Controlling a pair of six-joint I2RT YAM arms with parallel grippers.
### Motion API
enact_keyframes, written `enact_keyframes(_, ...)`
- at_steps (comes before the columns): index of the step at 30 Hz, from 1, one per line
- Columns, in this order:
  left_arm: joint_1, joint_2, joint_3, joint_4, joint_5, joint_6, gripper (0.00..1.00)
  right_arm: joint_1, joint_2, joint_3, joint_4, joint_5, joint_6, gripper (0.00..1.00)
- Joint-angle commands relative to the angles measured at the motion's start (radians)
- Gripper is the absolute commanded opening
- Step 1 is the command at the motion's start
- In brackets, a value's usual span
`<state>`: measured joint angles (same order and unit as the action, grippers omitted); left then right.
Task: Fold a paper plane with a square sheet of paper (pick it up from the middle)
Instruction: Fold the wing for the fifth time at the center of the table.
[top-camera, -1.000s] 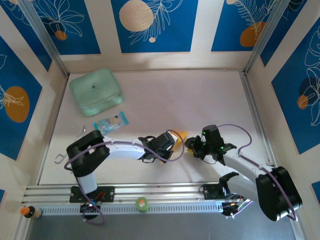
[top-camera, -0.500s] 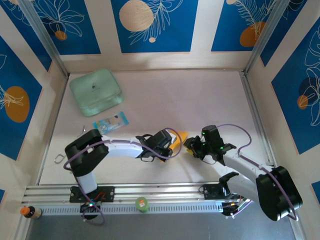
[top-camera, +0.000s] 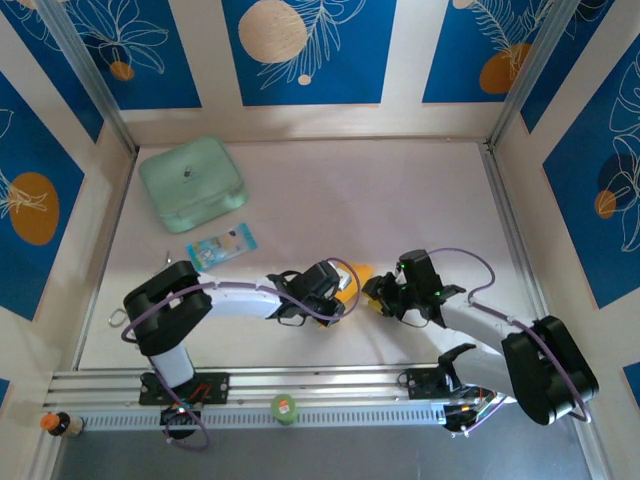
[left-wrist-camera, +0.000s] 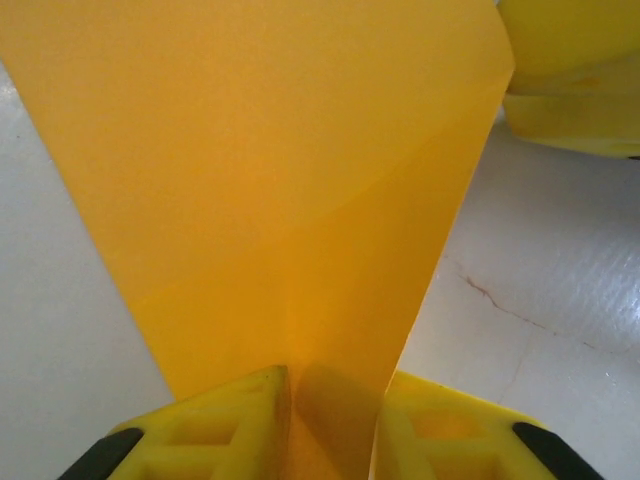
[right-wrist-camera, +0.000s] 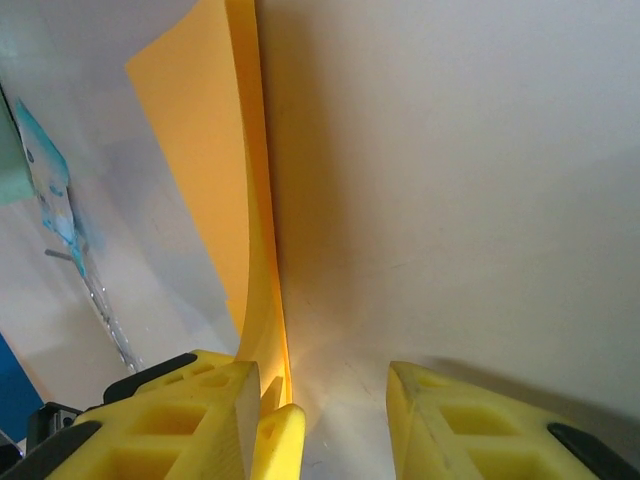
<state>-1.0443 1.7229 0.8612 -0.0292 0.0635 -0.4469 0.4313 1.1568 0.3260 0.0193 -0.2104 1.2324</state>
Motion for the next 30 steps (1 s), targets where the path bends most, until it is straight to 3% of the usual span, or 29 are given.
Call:
enact_keyframes(1, 0.006, -0.014, -0.007, -0.003, 0.022, 0.005, 0.27, 0.007, 0.03, 0.04, 0.048, -0.059, 0.013, 0.39)
enact_keyframes(20, 0.006, -0.012, -0.002, -0.023, 0.006, 0.014, 0.26, 0.001, 0.152, 0.142, 0.028, -0.124, -0.015, 0.44)
enact_keyframes(22, 0.006, -0.016, -0.002, -0.023, 0.002, 0.016, 0.26, -0.001, 0.17, 0.154, -0.017, -0.114, -0.027, 0.39)
enact_keyframes(27, 0.006, -0.033, 0.001, -0.028, -0.006, 0.033, 0.27, -0.005, 0.214, 0.139, 0.019, -0.129, -0.013, 0.17)
enact_keyframes(30, 0.006, -0.049, 0.004, -0.038, -0.026, 0.05, 0.29, -0.003, 0.214, 0.138, 0.031, -0.133, -0.004, 0.11)
